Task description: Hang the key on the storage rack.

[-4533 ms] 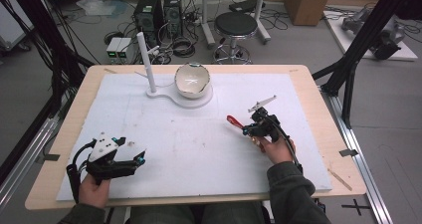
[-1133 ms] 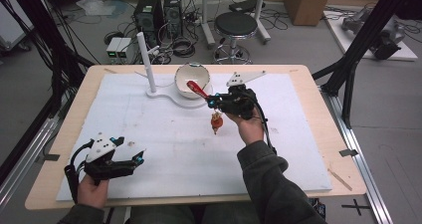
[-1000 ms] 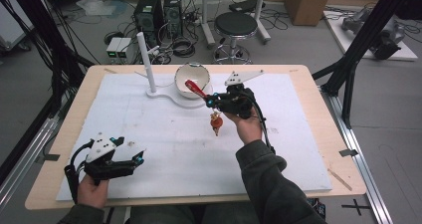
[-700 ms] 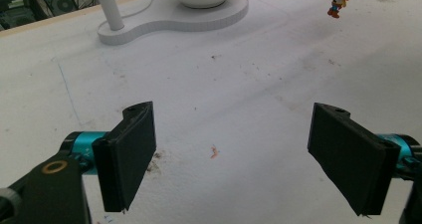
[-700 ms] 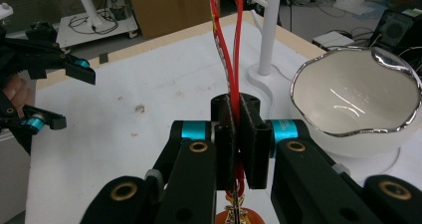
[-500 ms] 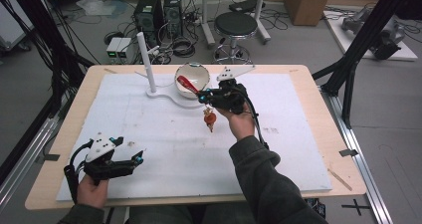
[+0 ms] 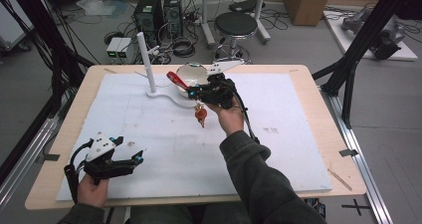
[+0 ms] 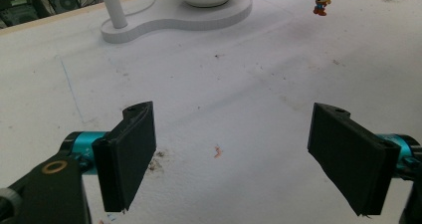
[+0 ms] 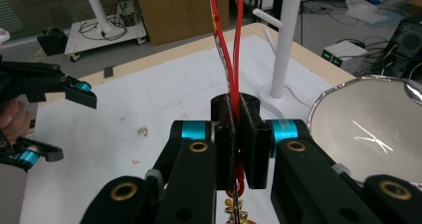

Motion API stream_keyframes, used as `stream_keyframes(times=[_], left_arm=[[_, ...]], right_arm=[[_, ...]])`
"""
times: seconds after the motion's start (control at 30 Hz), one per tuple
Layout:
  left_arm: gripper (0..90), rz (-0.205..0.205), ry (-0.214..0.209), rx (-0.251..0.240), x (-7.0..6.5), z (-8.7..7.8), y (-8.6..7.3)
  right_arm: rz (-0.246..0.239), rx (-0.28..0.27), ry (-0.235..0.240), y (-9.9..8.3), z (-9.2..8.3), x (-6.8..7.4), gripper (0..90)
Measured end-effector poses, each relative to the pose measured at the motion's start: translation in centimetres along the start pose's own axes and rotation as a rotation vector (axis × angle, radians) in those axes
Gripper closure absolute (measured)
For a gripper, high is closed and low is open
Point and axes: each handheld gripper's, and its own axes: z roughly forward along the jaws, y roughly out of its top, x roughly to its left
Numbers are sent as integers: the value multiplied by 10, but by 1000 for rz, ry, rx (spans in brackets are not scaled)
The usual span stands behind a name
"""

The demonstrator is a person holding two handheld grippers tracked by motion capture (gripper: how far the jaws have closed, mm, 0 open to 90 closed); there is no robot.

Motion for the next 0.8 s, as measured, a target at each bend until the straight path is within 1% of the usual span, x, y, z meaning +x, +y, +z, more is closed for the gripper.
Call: stream_keyframes(times=[0.1,0.33,0.4,0.63,0.8], left_arm=[[195,5,-1,1,1,0,0],[196,1,-1,0,0,0,0],[196,4,-2,2,0,0,0],[195,3,-3,-2,0,0,0],[196,3,-5,-4,0,-1,0]], right_arm=[[-9,-2,-3,4,5,1,857],[-21,5,1,11,13,1,857],[-15,6,1,13,15,2,857],[-23,1,7,19,23,1,857],[-23,11,14,24,31,2,857]])
